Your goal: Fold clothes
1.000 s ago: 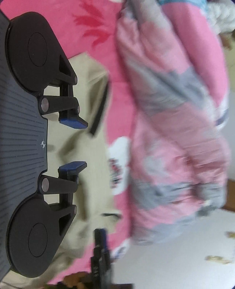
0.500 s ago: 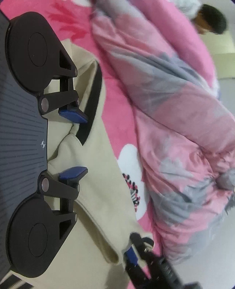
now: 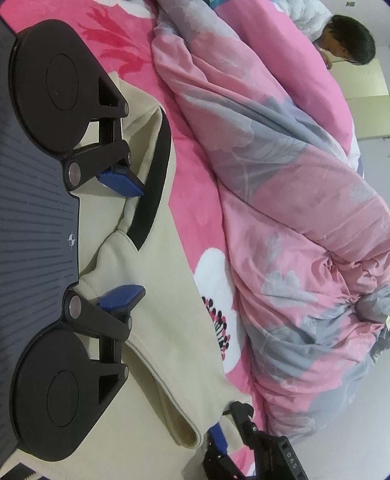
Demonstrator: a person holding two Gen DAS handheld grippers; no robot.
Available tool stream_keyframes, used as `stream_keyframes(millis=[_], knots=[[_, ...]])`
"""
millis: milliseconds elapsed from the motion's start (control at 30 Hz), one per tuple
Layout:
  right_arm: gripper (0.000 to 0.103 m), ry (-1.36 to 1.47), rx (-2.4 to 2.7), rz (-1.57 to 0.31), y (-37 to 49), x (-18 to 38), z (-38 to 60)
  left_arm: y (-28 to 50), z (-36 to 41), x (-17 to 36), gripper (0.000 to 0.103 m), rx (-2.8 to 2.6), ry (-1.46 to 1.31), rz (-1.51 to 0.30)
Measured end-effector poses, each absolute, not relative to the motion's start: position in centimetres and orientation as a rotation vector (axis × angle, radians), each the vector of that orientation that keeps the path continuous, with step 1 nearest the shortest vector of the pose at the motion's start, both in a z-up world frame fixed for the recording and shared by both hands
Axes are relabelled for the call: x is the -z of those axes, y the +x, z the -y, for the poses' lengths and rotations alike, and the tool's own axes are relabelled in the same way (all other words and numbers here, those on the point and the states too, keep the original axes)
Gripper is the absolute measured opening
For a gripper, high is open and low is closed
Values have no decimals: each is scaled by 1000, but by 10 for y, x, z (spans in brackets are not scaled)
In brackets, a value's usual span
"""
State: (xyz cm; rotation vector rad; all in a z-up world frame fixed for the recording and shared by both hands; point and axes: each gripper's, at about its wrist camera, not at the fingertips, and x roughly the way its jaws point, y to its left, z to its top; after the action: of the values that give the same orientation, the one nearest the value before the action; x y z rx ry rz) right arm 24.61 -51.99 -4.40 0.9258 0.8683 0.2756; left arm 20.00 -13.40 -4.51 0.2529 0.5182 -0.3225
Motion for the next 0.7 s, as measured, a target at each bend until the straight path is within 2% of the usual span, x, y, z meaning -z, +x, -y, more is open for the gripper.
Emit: stream_keyframes(millis=[133, 167, 200, 233, 300, 433, 533, 600, 667, 700], knots=[[43, 843, -301, -881, 260, 41, 504, 198, 136, 46, 71, 293, 265, -501], [35, 818, -306, -872, 262, 40, 501, 198, 137, 46, 71, 286, 270, -496], [20, 792, -310, -859, 265, 39, 498, 199, 138, 45, 71, 279, 274, -489], [16, 763, -312, -830, 266, 35, 496, 199, 138, 44, 71, 272, 276, -479], [14, 755, -313, -779, 265, 28, 497, 203, 140, 42, 71, 268, 273, -473], [14, 692, -265, -750, 278, 31, 494, 207, 144, 45, 71, 264, 272, -484], [14, 726, -253, -806, 279, 46, 498, 206, 143, 46, 71, 268, 263, -489], [26, 735, -232, -800, 270, 42, 502, 208, 138, 46, 72, 277, 236, -502], [33, 716, -199, -765, 255, 28, 505, 210, 136, 46, 72, 284, 216, -514], [34, 699, -183, -745, 247, 21, 506, 211, 135, 46, 72, 286, 210, -518]])
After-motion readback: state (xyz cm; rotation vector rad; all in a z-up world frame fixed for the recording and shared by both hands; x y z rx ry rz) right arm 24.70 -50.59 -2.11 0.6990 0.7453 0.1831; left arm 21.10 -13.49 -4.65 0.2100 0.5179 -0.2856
